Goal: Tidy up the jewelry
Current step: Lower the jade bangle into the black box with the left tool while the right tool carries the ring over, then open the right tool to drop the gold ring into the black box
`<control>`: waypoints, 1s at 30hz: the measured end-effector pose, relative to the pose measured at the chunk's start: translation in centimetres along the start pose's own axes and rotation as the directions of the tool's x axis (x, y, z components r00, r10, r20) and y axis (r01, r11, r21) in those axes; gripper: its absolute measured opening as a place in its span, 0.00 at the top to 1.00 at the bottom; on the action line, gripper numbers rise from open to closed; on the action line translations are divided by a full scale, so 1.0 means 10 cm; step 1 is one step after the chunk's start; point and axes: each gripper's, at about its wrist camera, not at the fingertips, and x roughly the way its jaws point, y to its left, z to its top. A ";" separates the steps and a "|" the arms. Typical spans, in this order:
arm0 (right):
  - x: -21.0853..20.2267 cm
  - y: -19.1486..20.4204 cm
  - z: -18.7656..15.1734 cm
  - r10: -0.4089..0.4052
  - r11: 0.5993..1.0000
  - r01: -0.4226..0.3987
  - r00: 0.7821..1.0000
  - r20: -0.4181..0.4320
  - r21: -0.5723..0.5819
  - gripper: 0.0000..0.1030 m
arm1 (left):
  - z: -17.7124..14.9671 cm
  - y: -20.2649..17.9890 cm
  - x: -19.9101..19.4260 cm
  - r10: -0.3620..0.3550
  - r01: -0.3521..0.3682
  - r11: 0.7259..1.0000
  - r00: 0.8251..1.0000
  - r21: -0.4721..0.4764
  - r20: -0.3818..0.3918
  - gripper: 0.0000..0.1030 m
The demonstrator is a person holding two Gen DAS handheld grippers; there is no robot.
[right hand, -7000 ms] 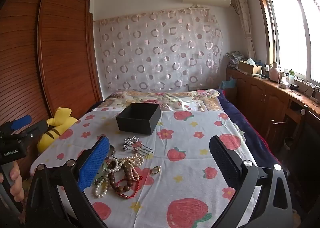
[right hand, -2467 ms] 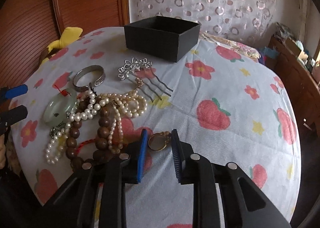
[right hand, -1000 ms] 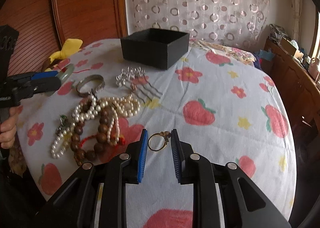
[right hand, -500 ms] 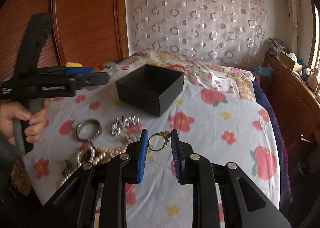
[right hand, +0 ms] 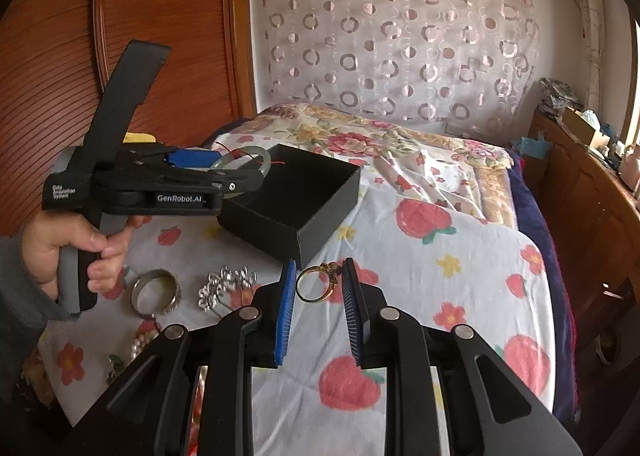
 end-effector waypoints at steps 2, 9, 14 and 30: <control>0.11 0.00 0.08 0.015 1.000 -0.015 1.000 0.002 -0.002 0.75 | 0.02 0.05 0.05 -0.002 0.002 1.000 1.000 -0.006 -0.003 0.33; 0.43 -0.02 0.28 0.072 0.997 -0.072 0.997 0.007 0.013 0.75 | 0.01 0.30 -0.02 -0.001 0.002 1.000 1.000 -0.010 0.020 0.20; 0.58 0.03 0.39 0.095 0.996 -0.095 0.995 0.013 -0.001 0.75 | -0.02 0.45 -0.21 0.006 -0.005 1.000 0.999 -0.023 0.040 0.19; 0.97 0.11 0.57 0.086 0.995 -0.084 0.995 -0.041 0.047 0.64 | -0.63 0.90 -0.60 0.040 -0.039 0.997 0.999 -0.061 0.019 0.14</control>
